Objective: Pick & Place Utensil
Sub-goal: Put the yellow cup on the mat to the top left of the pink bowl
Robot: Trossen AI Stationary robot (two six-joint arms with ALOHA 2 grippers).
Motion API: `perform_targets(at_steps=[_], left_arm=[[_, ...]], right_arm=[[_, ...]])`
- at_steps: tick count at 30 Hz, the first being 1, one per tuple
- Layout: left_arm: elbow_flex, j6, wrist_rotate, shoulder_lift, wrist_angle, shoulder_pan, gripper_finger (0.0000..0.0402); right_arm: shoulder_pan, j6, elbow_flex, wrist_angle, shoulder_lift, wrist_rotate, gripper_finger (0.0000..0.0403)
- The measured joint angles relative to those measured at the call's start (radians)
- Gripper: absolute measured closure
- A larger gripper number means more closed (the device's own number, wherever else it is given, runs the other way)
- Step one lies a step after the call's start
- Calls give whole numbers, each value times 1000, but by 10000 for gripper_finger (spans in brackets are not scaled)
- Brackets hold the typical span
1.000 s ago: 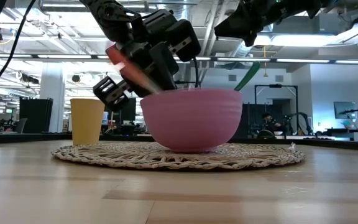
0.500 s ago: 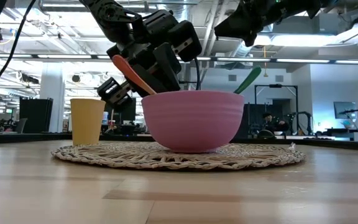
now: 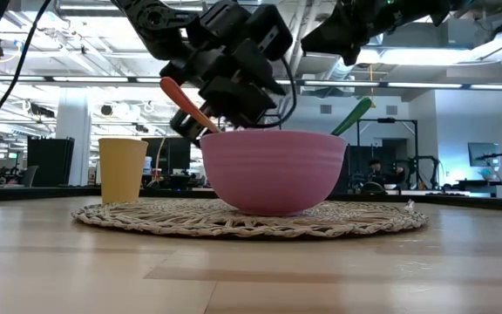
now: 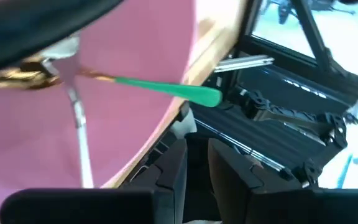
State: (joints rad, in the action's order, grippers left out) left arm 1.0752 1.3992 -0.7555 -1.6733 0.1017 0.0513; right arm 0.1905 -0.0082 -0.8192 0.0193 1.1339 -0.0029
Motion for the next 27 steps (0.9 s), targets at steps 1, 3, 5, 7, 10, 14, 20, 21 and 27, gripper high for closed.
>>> perform_targets(at_steps=[1,3,5,7,10,14,20,21,27], left_arm=[[0,-10,0,2,7,0,334],[0,-36,4,12,9,0,334],[0,-63,14,26,11,0,334],[-1,-97,30,48,12,0,334],[-1,-163,63,98,11,3,334],[-1,-280,125,190,11,8,334],[0,-452,257,340,-27,8,334],[0,-481,286,362,-61,8,334],[0,-600,467,460,-342,9,334]], right_arm=[[0,0,0,-1,0,0,337],[0,0,0,-7,0,0,337],[0,0,0,-13,0,0,337],[0,0,0,-14,0,0,337],[0,0,0,-13,0,0,337],[0,10,0,-13,0,0,337],[0,35,0,-14,0,0,337],[0,35,0,-15,0,0,337],[0,35,0,-47,0,0,337]])
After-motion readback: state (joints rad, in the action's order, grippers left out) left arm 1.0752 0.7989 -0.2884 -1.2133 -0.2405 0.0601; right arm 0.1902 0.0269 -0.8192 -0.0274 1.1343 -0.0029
